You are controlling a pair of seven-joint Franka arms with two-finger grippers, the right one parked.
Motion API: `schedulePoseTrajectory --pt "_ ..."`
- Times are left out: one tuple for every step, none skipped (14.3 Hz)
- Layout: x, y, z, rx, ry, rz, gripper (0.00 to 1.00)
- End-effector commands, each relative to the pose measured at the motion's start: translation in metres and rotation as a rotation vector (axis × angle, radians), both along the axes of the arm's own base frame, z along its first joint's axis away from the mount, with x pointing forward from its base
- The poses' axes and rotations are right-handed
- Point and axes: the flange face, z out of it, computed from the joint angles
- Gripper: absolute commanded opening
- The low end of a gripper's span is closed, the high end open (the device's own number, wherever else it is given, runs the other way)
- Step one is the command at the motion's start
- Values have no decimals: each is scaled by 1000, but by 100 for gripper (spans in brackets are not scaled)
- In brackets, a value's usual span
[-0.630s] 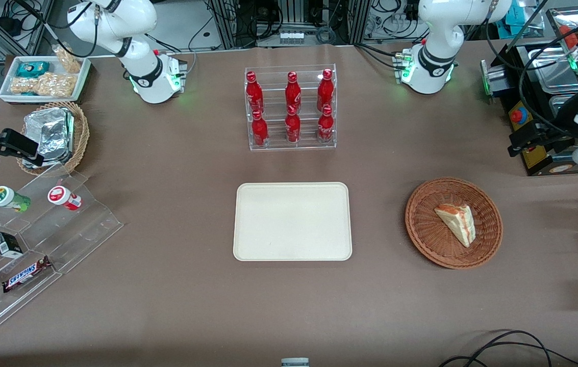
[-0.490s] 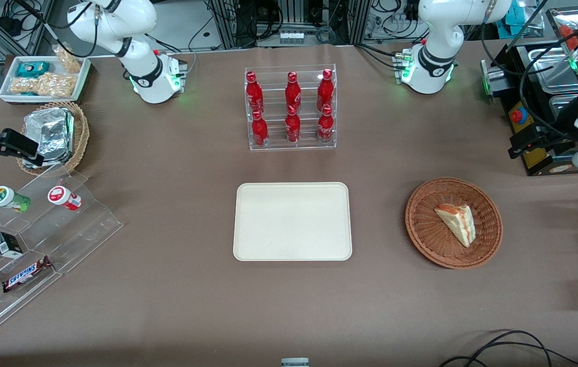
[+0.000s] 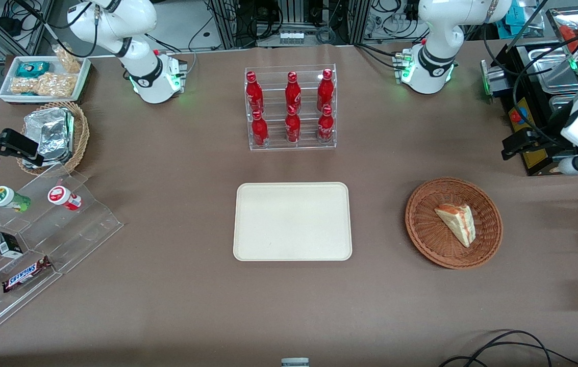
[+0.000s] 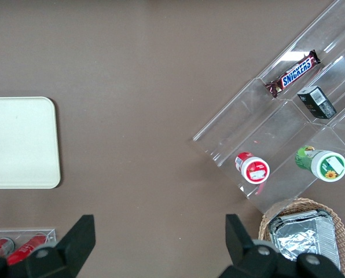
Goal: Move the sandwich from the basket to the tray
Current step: 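Move the left gripper down toward the sandwich in the wicker basket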
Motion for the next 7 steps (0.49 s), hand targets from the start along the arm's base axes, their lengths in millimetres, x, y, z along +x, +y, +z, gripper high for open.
schedulePoseTrajectory --pt "-1 -1 -6 22 38 -13 100" --pt "0 -2 -13 24 51 -11 100" --pt "5 -2 -25 26 75 -11 100" --pt "10 -2 -41 30 104 -12 100" --pt "16 -2 -61 32 134 -9 100" --pt "21 -1 -82 38 162 2 100" --pt "28 1 -106 60 171 9 100"
